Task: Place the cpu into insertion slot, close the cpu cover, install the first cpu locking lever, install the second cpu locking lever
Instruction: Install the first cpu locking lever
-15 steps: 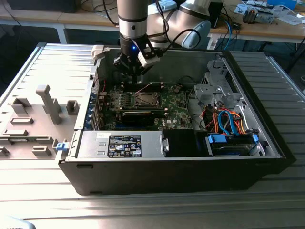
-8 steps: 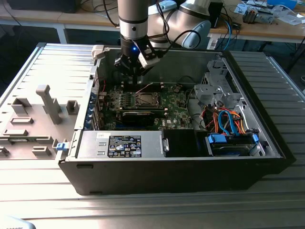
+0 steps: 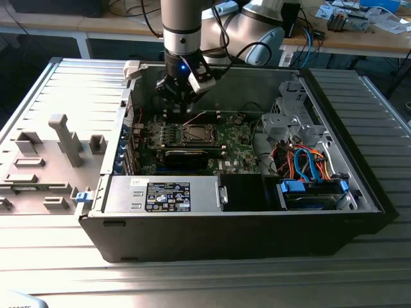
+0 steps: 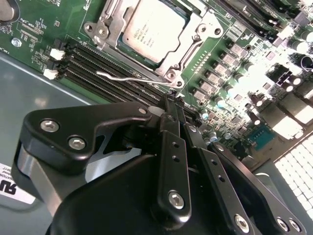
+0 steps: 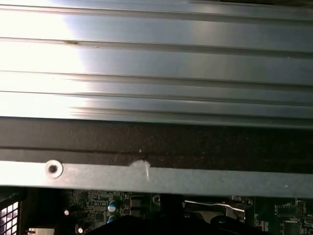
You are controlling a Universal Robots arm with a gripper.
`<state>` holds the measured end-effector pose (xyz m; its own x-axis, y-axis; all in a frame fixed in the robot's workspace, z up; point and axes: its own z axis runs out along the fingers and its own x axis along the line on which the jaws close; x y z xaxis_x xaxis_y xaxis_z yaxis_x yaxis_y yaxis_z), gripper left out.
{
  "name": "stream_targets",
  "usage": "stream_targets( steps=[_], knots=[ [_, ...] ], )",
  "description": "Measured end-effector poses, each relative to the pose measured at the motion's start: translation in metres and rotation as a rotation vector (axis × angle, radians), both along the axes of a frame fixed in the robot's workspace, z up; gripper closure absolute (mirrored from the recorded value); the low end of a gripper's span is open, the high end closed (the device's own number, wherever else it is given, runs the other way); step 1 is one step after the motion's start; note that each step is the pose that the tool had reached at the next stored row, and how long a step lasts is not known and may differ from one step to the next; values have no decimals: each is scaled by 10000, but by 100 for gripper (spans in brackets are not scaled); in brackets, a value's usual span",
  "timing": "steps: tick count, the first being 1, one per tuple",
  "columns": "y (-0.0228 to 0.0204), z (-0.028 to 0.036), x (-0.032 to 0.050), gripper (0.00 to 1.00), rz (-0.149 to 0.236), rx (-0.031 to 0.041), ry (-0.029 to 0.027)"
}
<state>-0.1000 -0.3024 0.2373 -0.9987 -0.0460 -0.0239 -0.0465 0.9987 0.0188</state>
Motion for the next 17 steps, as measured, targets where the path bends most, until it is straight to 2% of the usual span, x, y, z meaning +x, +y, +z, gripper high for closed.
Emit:
stream_targets(
  steps=[17],
  knots=[
    [31, -63, 72, 89, 6, -1, 1]
  ],
)
